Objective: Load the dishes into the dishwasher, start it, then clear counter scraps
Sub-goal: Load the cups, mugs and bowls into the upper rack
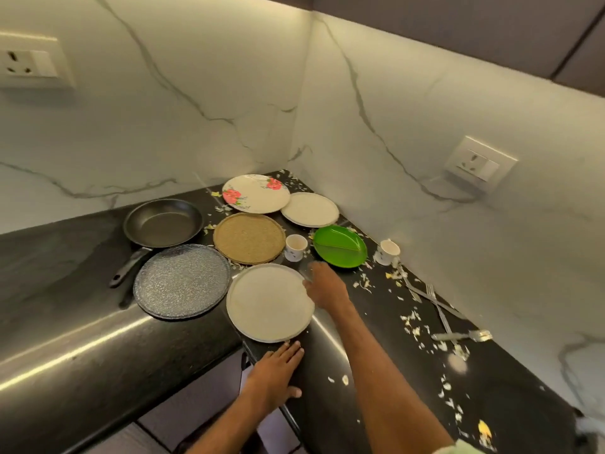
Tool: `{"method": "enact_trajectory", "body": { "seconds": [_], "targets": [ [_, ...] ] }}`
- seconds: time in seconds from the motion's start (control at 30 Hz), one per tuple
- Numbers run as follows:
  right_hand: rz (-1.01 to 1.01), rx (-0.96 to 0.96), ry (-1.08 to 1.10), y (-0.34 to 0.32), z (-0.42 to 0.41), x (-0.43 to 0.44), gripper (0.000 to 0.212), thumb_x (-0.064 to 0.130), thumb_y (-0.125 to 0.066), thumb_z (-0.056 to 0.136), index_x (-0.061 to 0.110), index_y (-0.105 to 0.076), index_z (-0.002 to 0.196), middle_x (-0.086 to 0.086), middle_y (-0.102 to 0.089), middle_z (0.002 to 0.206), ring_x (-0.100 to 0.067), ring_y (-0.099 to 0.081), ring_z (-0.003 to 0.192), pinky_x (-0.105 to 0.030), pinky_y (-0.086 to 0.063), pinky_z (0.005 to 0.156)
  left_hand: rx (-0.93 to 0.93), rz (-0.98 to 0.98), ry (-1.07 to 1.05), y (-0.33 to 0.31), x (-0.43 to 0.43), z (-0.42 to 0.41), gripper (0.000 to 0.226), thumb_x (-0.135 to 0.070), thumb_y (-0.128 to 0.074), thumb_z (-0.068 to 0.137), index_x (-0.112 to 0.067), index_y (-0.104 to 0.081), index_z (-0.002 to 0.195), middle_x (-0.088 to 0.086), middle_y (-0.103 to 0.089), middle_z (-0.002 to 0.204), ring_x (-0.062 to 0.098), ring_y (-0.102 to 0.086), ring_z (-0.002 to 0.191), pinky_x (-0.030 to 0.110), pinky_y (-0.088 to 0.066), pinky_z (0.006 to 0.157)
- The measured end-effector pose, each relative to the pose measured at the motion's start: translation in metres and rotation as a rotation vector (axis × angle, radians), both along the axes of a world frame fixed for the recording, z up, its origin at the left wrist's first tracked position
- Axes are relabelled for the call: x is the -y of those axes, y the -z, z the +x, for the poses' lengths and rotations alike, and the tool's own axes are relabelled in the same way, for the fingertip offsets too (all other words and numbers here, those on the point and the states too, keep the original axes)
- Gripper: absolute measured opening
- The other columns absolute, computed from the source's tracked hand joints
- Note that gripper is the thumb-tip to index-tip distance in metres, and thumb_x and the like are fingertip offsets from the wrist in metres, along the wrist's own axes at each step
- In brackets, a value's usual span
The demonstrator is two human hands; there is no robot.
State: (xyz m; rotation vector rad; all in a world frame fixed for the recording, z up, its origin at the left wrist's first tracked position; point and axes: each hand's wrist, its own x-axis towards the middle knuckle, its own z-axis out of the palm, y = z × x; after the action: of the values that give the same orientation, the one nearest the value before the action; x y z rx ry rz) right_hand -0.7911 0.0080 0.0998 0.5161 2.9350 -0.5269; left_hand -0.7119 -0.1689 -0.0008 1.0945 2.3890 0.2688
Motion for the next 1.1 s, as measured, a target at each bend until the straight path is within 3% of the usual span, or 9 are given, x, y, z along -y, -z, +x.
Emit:
{"method": "enact_trajectory", "body": {
  "seconds": [0.2,0.4,0.6,0.9,1.0,1.1],
  "targets": [
    [-0.021,-0.147,-0.047,0.009,-0.087,-0.024,0.081,0.038,-0.076,0.083,0.005,-0.034,0.145,-0.017,-0.044,0.141,-0.035,-0.051,0.124,-0.046,-0.047,0.098,0.129,-0.040,-0.065,-0.007,-0.009,0.000,0.088,-0.031,-0.061,0.096,-0.027,-0.001,0.158,-0.012,0.009,0.165,0.011,0.008,0.152,0.039,-0.002,0.122],
    [0.013,-0.066,-0.100,0.029,-0.144,-0.043,0.101,0.047,-0.079,0.077,0.006,-0.024,0.150,-0.017,-0.035,0.147,-0.038,-0.045,0.130,-0.048,-0.046,0.101,0.275,-0.053,-0.120,-0.004,-0.014,-0.007,0.089,-0.024,-0.064,0.094,-0.031,-0.002,0.158,-0.016,0.010,0.164,0.009,0.012,0.151,0.039,0.003,0.122],
    [-0.106,-0.092,-0.208,0.066,-0.145,-0.058,0.070,0.040,-0.079,0.076,0.016,-0.047,0.134,-0.010,-0.055,0.130,-0.030,-0.054,0.119,-0.042,-0.049,0.093,0.336,-0.006,-0.187,0.002,-0.011,-0.009,0.089,-0.021,-0.068,0.091,-0.036,-0.009,0.157,-0.022,0.006,0.163,0.001,0.011,0.147,0.038,0.003,0.123],
    [-0.183,-0.364,-0.142,0.065,-0.046,-0.047,0.066,0.023,-0.076,0.079,0.026,-0.042,0.136,0.004,-0.051,0.135,-0.022,-0.057,0.116,-0.031,-0.048,0.080,0.383,0.138,-0.317,-0.011,-0.009,-0.001,0.081,-0.022,-0.069,0.089,-0.033,-0.024,0.155,-0.022,-0.006,0.163,0.004,0.001,0.150,0.039,0.000,0.123],
    [-0.206,-0.473,-0.064,0.045,-0.004,-0.038,0.069,0.026,-0.078,0.079,0.025,-0.045,0.139,0.005,-0.051,0.138,-0.019,-0.057,0.117,-0.024,-0.043,0.079,0.373,0.245,-0.378,-0.018,-0.008,-0.007,0.055,-0.032,-0.064,0.093,-0.032,-0.045,0.144,-0.016,-0.033,0.156,0.009,-0.028,0.145,0.033,-0.021,0.121],
    [-0.238,-0.587,0.001,0.025,0.047,-0.022,0.067,0.029,-0.080,0.078,0.025,-0.049,0.137,0.009,-0.052,0.136,-0.012,-0.056,0.114,-0.019,-0.040,0.077,0.364,0.448,-0.558,-0.035,-0.015,-0.016,0.030,-0.030,-0.054,0.100,-0.033,-0.054,0.130,-0.008,-0.061,0.129,0.009,-0.060,0.114,0.038,-0.050,0.100]
  ]
}}
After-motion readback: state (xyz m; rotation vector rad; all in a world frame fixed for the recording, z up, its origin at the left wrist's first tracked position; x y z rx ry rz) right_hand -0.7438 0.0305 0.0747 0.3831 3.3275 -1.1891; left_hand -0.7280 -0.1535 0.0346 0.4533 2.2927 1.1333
